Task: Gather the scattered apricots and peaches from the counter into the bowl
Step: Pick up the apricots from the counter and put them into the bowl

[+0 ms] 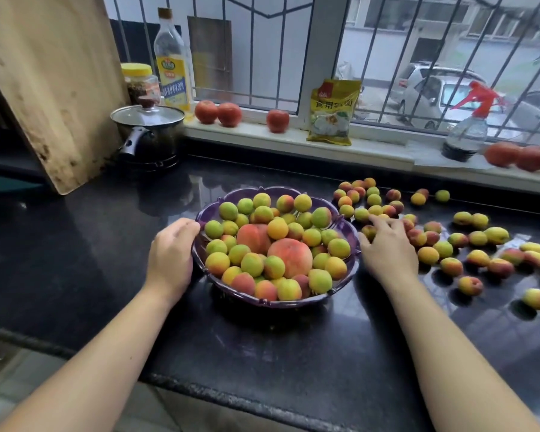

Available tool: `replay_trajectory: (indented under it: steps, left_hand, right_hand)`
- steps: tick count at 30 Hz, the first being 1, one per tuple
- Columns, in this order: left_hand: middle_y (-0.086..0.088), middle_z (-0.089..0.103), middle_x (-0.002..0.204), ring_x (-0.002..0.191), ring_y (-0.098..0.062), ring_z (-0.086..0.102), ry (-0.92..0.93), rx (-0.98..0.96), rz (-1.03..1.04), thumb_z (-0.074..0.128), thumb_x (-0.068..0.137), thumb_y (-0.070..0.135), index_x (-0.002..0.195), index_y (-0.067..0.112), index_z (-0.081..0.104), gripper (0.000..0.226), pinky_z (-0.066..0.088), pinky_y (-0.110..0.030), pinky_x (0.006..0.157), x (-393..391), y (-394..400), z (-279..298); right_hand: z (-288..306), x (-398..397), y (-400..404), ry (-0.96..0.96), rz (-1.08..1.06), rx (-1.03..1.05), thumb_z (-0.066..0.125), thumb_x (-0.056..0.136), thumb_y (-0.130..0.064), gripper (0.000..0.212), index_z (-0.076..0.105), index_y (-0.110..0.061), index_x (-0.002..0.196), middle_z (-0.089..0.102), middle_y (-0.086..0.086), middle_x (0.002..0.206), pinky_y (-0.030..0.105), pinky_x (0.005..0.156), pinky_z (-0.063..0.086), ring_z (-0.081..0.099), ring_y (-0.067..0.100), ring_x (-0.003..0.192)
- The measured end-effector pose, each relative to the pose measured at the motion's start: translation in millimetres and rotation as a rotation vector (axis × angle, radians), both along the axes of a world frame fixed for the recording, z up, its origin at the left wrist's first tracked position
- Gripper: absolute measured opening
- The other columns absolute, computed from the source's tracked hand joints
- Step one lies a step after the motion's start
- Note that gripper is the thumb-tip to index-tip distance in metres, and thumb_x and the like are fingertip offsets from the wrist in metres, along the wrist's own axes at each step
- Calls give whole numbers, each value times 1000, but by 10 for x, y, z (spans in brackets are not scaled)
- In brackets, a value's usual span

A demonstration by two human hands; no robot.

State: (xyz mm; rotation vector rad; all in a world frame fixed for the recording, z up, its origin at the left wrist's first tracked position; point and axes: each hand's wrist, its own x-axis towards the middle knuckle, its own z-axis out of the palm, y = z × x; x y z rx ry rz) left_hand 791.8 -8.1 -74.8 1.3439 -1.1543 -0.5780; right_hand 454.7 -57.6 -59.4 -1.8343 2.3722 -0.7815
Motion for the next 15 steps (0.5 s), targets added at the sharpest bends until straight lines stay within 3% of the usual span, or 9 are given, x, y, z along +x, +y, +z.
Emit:
replay_trajectory:
  steps: [2,5,7,11,13,15]
  left_hand:
    - [10,68,70,69,-6,55,-2,4,2,49,88,35,78,12,71,34,42,-21,66,2,7,-3]
    - [5,68,72,71,-10,55,10,6,-5,49,88,36,78,11,71,34,43,-25,67,-1,11,-1]
    - [0,70,76,74,-12,57,19,11,-6,50,88,36,80,11,72,35,44,-27,68,-4,8,2]
    - [-1,73,79,76,-13,59,28,18,-4,49,88,36,81,13,74,34,46,-32,73,-6,13,12]
    - [5,73,78,73,-7,59,21,13,-6,49,88,36,80,15,74,34,46,-26,70,-11,20,18]
    - [10,71,74,69,-1,58,11,7,-9,48,88,35,79,15,73,33,44,-19,64,-19,26,25]
  right_hand:
    - [-3,31,-25,114,-17,67,50,102,-41,46,47,-29,146,49,8,145,42,84,50,56,34,120]
    - [-24,24,-44,112,-18,18,53,101,-34,38,55,-24,138,59,8,135,39,77,49,60,32,114]
    - [-19,-19,-33,-22,0,-79,57,100,-29,33,61,-19,130,64,10,125,34,75,43,61,31,109]
    - [68,-98,49,-266,81,-236,54,103,-22,35,61,-17,136,56,12,120,26,91,36,52,24,109]
    - [117,-76,95,-355,141,-260,48,105,-19,34,61,-19,137,46,5,118,34,103,44,50,21,109]
    - [196,-26,151,-387,214,-281,47,106,-17,35,60,-20,138,46,2,120,42,101,50,54,23,111]
